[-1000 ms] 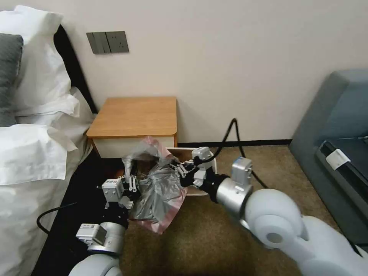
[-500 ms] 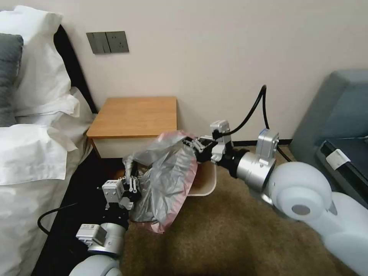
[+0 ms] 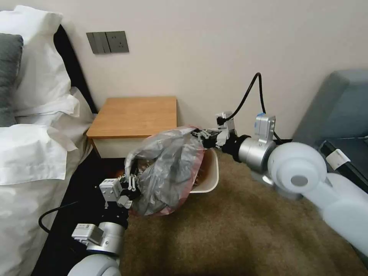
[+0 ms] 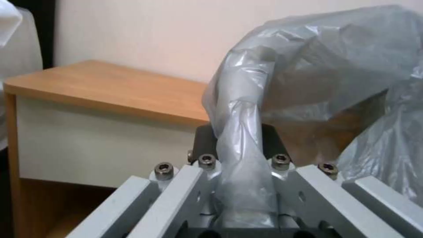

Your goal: Pick up the garbage bag from the table and place it over the trash can.

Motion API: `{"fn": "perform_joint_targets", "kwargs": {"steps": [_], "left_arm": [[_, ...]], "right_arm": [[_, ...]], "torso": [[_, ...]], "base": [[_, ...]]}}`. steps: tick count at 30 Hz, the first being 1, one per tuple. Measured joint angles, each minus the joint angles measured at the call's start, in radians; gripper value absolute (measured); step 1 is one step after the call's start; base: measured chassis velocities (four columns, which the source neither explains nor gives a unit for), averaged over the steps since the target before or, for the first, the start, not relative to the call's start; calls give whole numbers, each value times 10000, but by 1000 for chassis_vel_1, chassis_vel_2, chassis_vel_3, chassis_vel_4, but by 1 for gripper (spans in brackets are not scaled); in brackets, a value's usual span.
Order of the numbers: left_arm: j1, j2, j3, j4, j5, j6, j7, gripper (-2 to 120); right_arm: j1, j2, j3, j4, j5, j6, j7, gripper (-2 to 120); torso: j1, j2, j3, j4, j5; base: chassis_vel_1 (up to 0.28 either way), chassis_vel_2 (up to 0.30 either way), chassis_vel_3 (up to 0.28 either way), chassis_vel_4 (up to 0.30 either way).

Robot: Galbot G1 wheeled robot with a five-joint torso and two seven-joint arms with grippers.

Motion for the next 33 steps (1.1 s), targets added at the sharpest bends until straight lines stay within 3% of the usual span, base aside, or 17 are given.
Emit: {"fn": "perform_joint_targets", "kwargs": {"steps": [7,12,18,26,30,33], "left_arm": [[-52,-57,-55,55,-197,-21,25,7],[-126,-99,-60,80,-207,-21,24,7],[-150,-124,-47,96,-140,-32,58,7],[-223,-74,-130,306,259,-645,356,7],[-261,-64,-175,466,517,-949,483,7],[-260,-68,-174,491,552,-973,495,7]], "right_arm": [[162,-55,233,-183,485,-802,4,3],[176,-52,181,-62,567,-1229,575,26],[349,-182,103,-172,532,-1435,802,44],[621,-644,-115,-323,1124,-1457,1280,73],[863,-870,-234,-302,1823,-1457,2002,91],[1005,-1034,-255,-339,1932,-1457,2047,98]], "torso": [[0,0,0,0,0],[0,0,0,-1,-1],[0,0,0,0,0],[0,0,0,-1,0],[0,0,0,0,0],[0,0,0,-1,-1]], "base": [[0,0,0,0],[0,0,0,0],[0,0,0,0],[0,0,0,0],[0,0,0,0],[0,0,0,0]]}}
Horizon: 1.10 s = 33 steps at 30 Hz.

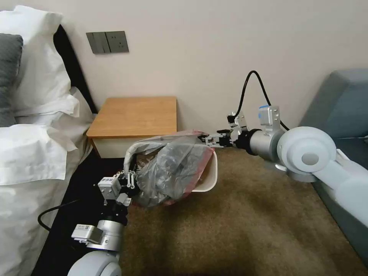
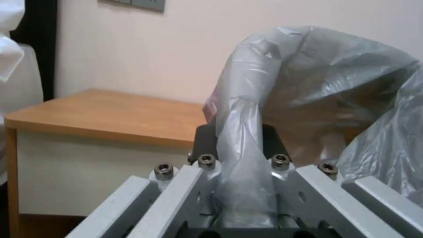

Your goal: Pick up the garbage bag from the table and place it over the trash can.

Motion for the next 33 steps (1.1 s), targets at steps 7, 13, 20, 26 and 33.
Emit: {"fn": "perform_joint_targets", "kwargs": {"steps": [7,13,20,26,33], "left_arm": [[7,-35,26,-54,15,-18,6,7],[22,-46,9,-63,11,-21,6,7],[11,-47,-14,-70,-253,20,-14,7],[2,-53,30,-167,-573,221,-41,7],[-34,-65,111,-297,-993,622,-195,7]], "right_arm": [[203,-555,-46,-71,617,0,-70,100],[-104,-906,117,16,645,0,-415,100],[-1340,-1687,1003,389,-252,5,-1802,100],[-2969,-2080,2296,646,-1586,17,-3681,100],[-5165,-2134,3510,859,-3045,32,-4971,100]], "torso": [[0,0,0,1,1],[0,0,0,0,1],[0,0,-1,1,0],[0,0,-1,1,0],[0,1,-1,-2,1]], "base": [[0,0,0,0],[0,0,0,0],[0,0,0,0],[0,0,0,0],[0,0,0,0]]}}
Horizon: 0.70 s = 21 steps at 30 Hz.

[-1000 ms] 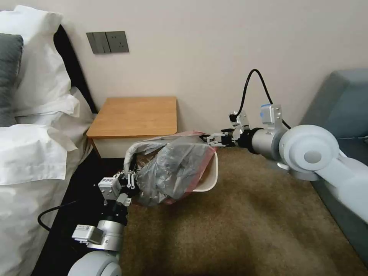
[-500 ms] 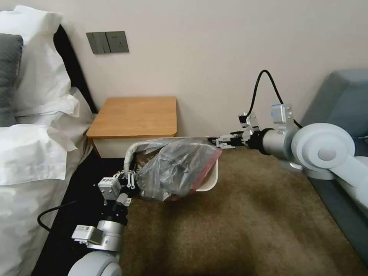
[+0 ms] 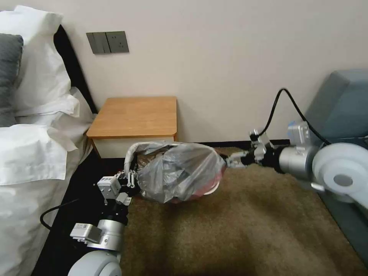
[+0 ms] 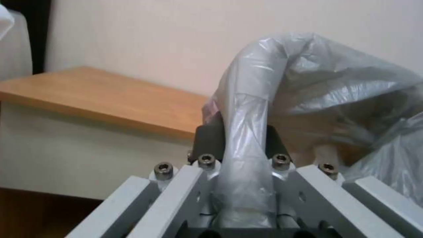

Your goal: Pick up the garbage bag from the table and place it over the trash can.

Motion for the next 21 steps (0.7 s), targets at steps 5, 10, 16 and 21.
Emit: {"fn": "perform_joint_targets", "kwargs": {"steps": [5,10,16,21], "left_arm": [[-74,-17,35,-20,-186,219,-139,7],[-103,-52,107,-55,-389,511,-440,7],[-203,-38,17,-54,-632,656,-771,7],[-370,-41,-105,-67,-1266,993,-1462,7]], "right_arm": [[-499,59,266,135,-557,-6,-291,100],[-516,391,39,329,-914,-6,-249,100],[-1097,358,469,702,-1040,-6,-5,100],[-2170,419,1292,1160,-762,-4,3,100]], "torso": [[0,0,0,2,-2],[0,-1,0,4,-2],[0,0,0,3,-2],[0,0,0,3,-6]], "base": [[0,0,0,0],[0,0,0,0],[0,0,0,0],[0,0,0,0]]}}
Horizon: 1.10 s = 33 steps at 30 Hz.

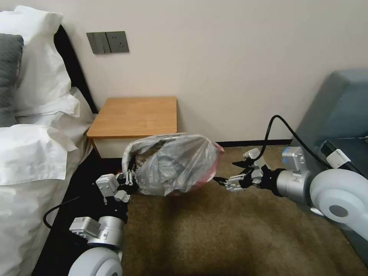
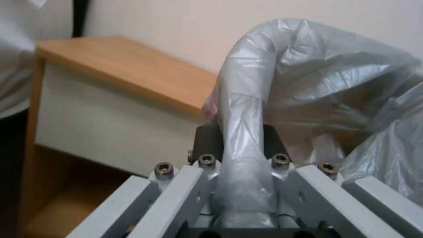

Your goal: Pick up the garbage bag from the table and place it over the trash can.

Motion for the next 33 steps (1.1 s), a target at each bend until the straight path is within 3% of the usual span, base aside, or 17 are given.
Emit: {"fn": "perform_joint_targets", "kwargs": {"steps": [3,8,18,24,33], "left_arm": [[-63,29,-25,-54,-338,217,-265,7],[-205,76,3,-85,-801,502,-457,7],[-216,130,-7,-147,-1707,957,-459,7],[-151,214,-43,-219,-1769,1162,-221,7],[-86,244,-23,-270,-1724,1313,57,7]], "right_arm": [[-616,234,134,20,-437,74,-598,100],[-1295,853,-328,-316,-1145,1017,-2014,100],[-935,2079,-1305,-1693,-1315,2308,-3520,100],[-393,2380,-1818,-2355,-1951,2622,-4199,100],[233,2354,-2436,-2424,-2223,2599,-4269,100]], "torso": [[0,0,0,1,4],[0,0,0,-2,4],[0,0,0,0,3],[0,0,1,0,4],[0,0,1,0,4]], "base": [[0,0,0,0],[0,0,0,0],[0,0,0,0],[0,0,0,0],[0,0,0,0]]}}
